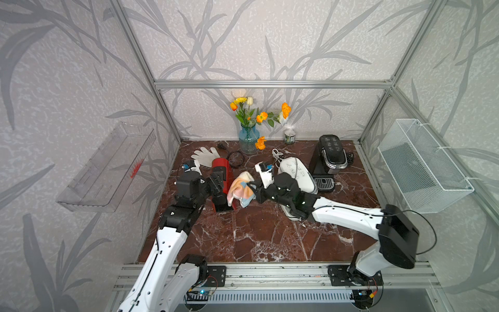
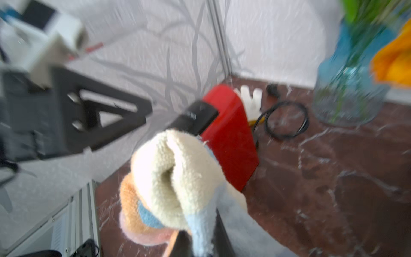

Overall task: Wipe the surface of a coffee machine
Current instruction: Wipe the dirt from the surface of the coffee machine.

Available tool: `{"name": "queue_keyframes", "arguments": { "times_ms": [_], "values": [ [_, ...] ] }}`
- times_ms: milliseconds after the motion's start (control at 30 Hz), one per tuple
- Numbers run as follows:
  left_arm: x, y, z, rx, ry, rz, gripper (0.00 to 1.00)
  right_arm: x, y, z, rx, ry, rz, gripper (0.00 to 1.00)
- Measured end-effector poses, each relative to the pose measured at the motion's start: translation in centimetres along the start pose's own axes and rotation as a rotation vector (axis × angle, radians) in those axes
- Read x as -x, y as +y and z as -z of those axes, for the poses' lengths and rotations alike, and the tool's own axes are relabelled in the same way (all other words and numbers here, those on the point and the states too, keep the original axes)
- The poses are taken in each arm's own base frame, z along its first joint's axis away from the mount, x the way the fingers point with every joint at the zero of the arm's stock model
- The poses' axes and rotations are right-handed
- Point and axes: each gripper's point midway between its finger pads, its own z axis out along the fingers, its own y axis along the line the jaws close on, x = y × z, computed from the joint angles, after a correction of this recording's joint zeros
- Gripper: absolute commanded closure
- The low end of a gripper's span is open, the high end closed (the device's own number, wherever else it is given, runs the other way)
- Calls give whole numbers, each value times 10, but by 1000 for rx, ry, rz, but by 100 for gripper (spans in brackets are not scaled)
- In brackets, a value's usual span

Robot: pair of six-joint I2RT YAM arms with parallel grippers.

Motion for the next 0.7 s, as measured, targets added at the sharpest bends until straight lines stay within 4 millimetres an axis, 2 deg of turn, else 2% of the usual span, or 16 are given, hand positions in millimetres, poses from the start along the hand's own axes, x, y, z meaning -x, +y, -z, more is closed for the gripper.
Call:
{"name": "queue_keyframes", "arguments": {
  "times_ms": [67, 100, 233, 367, 467, 700],
  "values": [
    [1, -7, -2, -16, 8, -7, 27, 36, -5, 26, -20, -83, 20, 100],
    [1, -11, -3, -24, 14, -13, 28, 47, -9, 37, -35, -109, 29, 100],
    [-11, -43, -10, -89, 53, -84, 28, 68, -32, 76, -113, -130, 67, 100],
    [-31, -75, -20, -155, 101, -164, 29, 78, -67, 115, -209, -107, 71, 100],
    [-48, -93, -30, -188, 133, -200, 29, 81, -83, 144, -259, -87, 68, 100],
    [-94, -123, -57, -235, 222, -277, 30, 64, -69, 194, -248, -34, 76, 100]
  ]
}}
